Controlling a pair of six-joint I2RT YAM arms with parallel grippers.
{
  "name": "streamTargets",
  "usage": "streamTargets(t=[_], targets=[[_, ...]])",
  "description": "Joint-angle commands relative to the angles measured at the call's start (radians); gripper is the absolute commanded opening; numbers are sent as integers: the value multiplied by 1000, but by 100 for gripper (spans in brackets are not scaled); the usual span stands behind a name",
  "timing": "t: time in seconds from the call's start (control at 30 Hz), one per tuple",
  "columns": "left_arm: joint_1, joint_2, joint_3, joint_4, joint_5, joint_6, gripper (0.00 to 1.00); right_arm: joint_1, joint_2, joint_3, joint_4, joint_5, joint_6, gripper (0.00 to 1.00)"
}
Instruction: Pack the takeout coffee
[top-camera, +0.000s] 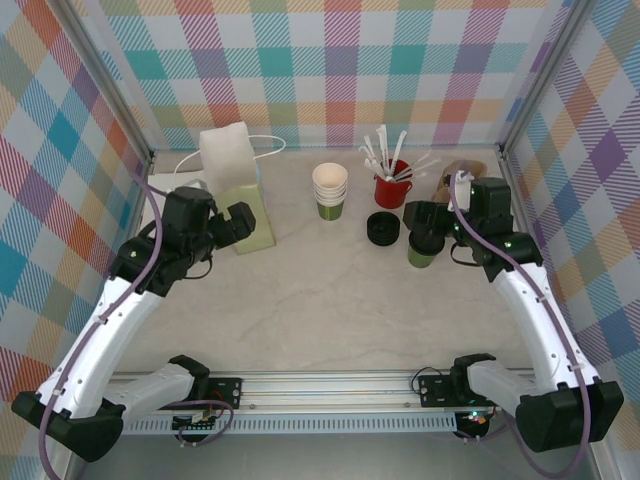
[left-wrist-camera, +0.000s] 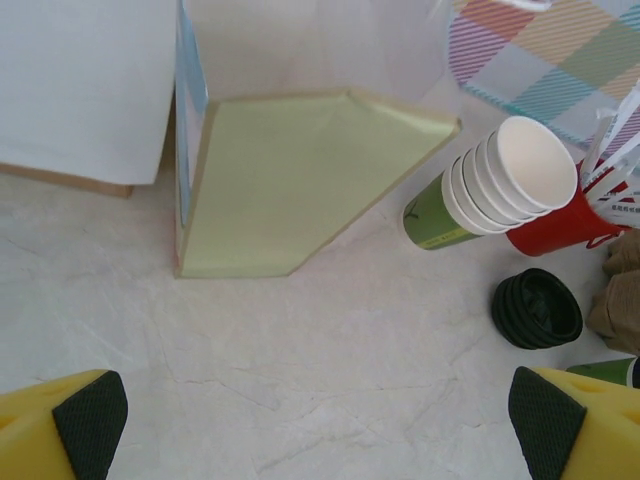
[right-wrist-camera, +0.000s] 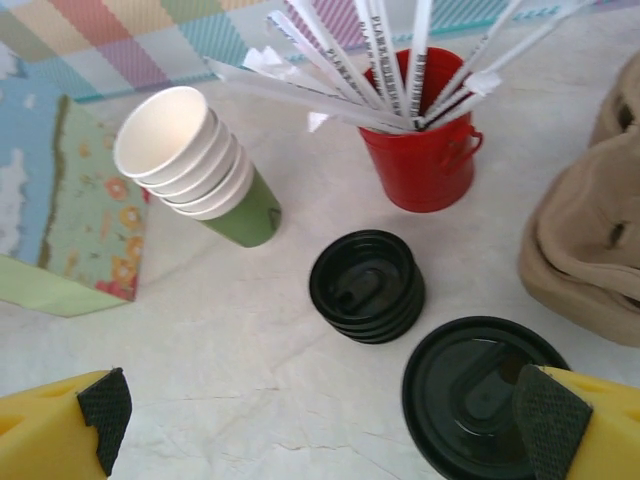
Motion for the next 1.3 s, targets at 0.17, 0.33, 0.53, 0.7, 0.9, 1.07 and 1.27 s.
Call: streamTargets(t=[0.17,0.33,0.53,0.7,0.9,1.07,1.27], targets=[[61,59,152,-44,-34,137,97,-5,-30,-61,94,-113,58,100],[111,116,224,-48,-5,179,96,-4,-26,-62,82,-122,58,100],[180,161,259,-35,44,199,96,-5,-23,-62,64,-101,50,100],[231,193,278,-34,73,211,96,-5,-9,-39,9,-48,23,100],[286,231,283,-11,107,222,96,-5,-3,-33,-9,-28,16,100],[354,295,307,17,153,235,95,-5,16,-16,-31,-7,13,100],[418,416,342,66,192,254,93,-5,25,-10,-36,-7,12,100]])
